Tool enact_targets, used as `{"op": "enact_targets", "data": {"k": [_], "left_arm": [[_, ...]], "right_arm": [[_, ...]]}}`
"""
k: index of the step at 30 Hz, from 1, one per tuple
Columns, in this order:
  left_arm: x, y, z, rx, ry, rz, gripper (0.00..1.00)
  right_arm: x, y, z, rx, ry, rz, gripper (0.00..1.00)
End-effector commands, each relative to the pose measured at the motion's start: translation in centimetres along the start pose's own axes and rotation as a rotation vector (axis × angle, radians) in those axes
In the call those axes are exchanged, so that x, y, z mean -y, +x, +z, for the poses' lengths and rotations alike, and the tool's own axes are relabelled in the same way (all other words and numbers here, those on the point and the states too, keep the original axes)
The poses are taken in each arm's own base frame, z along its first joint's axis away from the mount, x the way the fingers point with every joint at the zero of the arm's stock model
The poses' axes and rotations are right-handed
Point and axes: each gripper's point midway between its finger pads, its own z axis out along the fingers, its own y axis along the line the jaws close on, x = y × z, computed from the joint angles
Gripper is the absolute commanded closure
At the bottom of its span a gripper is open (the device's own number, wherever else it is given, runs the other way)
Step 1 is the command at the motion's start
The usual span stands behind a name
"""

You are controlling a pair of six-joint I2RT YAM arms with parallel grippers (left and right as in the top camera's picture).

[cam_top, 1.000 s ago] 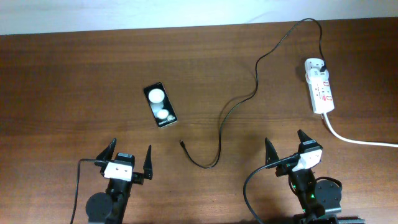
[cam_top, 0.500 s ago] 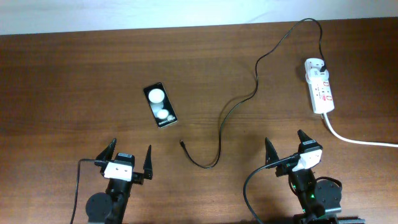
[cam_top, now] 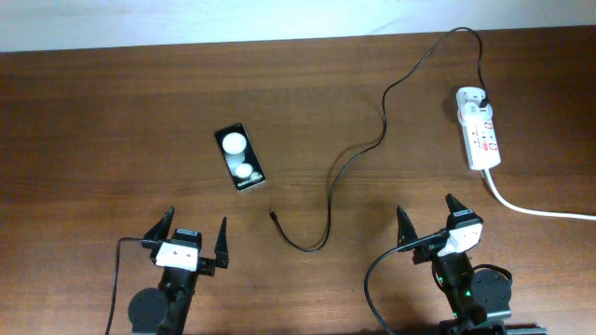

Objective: Plug charger to phone and switch on socket
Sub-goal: 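Move the left gripper over the black phone and lower onto it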

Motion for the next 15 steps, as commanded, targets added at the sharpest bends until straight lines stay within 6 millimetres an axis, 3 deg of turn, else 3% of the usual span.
{"op": "enact_targets", "data": {"k": [1, 4, 6, 8, 12, 14, 15], "left_arm": [[0.0, 0.0, 0.0, 0.001, -0.001, 0.013, 0.01], [0.1, -0.6, 0.0, 0.026, 0.007, 0.012, 0.01], [1.6, -3.0, -0.3, 0.117, 0.097, 0.026, 0.01], [1.4, -5.7, -1.4, 0.108, 0.101, -0.016, 0.01], [1.0, -18.0, -4.3, 0.013, 0.146, -0.028, 0.01], [0.4, -22.6, -3.3, -0.115, 0.159, -0.052, 0.01], [0.1, -23.7, -2.1, -0.178, 0.164, -0.064, 0.01]], "right_arm": [[-0.4, 0.2, 0.0, -0.003, -0.021, -0.007, 0.01], [-0.4, 0.2, 0.0, -0.003, -0.021, -0.007, 0.01], [-0.4, 0.2, 0.0, -0.003, -0.021, -0.007, 0.01], [-0.4, 0.2, 0.0, -0.003, -0.021, -0.007, 0.01], [-0.4, 0.2, 0.0, -0.003, -0.021, -0.007, 0.01], [-0.4, 0.2, 0.0, -0.003, -0.021, -0.007, 0.01], [-0.4, 0.2, 0.0, -0.003, -0.021, -0.007, 0.01]]}}
